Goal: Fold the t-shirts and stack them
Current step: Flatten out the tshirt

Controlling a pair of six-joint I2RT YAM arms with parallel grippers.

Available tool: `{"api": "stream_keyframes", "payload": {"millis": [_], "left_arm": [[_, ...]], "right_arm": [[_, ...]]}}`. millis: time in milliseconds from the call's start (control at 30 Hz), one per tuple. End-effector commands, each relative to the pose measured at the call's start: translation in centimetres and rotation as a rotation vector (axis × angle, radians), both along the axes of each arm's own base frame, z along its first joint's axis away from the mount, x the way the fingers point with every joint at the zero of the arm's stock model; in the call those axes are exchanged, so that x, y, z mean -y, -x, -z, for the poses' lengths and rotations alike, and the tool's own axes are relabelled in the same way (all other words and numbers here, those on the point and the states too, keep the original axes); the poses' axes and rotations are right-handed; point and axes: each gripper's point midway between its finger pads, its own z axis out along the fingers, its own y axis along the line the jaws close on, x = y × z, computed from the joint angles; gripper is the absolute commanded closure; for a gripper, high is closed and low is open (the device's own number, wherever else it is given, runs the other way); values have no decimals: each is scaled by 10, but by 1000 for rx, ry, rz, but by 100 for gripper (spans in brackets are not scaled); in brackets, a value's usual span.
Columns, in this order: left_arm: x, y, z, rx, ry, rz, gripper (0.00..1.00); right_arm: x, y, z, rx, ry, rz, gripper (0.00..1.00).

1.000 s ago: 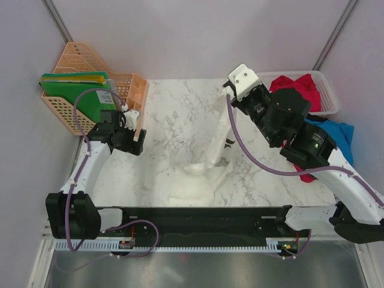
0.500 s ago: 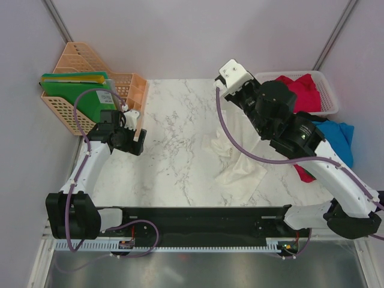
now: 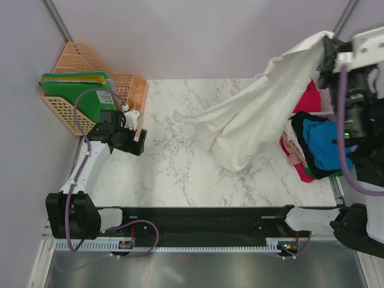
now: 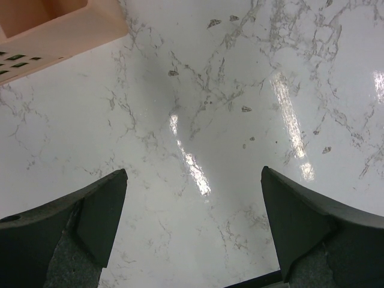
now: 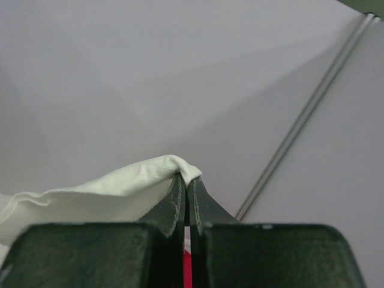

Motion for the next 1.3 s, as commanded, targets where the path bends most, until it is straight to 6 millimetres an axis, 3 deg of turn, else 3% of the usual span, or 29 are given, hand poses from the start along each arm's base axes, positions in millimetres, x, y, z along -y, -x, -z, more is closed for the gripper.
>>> {"api": "stream_keyframes", "payload": {"millis": [0,33,133,367,433,600,700,800,900,1000,1033,1200,1267], "left_arm": [[3,-2,-2,0,11,30,0],[3,-3,-1,-4,12,28,0],[5,-5,-4,-5,24,29,0],[6,-4,-7,-4,28,30,0],[6,-4,-7,-3,31,32,0],[8,-4,-11,9,36,36,0],[8,-3,-11,14,35,41,0],[7,-1,-14,25,31,42,0],[7,0,-16,34,29,41,0],[6,0,-19,47,25,40,0],[6,1,-19,50,25,40,0],[6,1,-18,48,25,38,0],[7,1,-18,45,27,41,0]], "right_arm": [[63,38,-36,111,-120,112,100],[75,47,-38,123,-132,134,100],[85,54,-37,131,-134,152,100],[61,29,-19,81,-68,131,100],[34,11,-7,48,-36,69,100],[-51,-55,71,-147,72,-93,100],[-94,-84,110,-241,100,-184,100],[-131,-98,129,-299,94,-264,100],[-159,-98,123,-291,102,-300,100],[-167,-96,100,-246,102,-300,100],[-162,-91,81,-209,75,-300,100],[-126,-76,30,-86,42,-219,100],[-95,-66,11,-37,11,-160,100]]}}
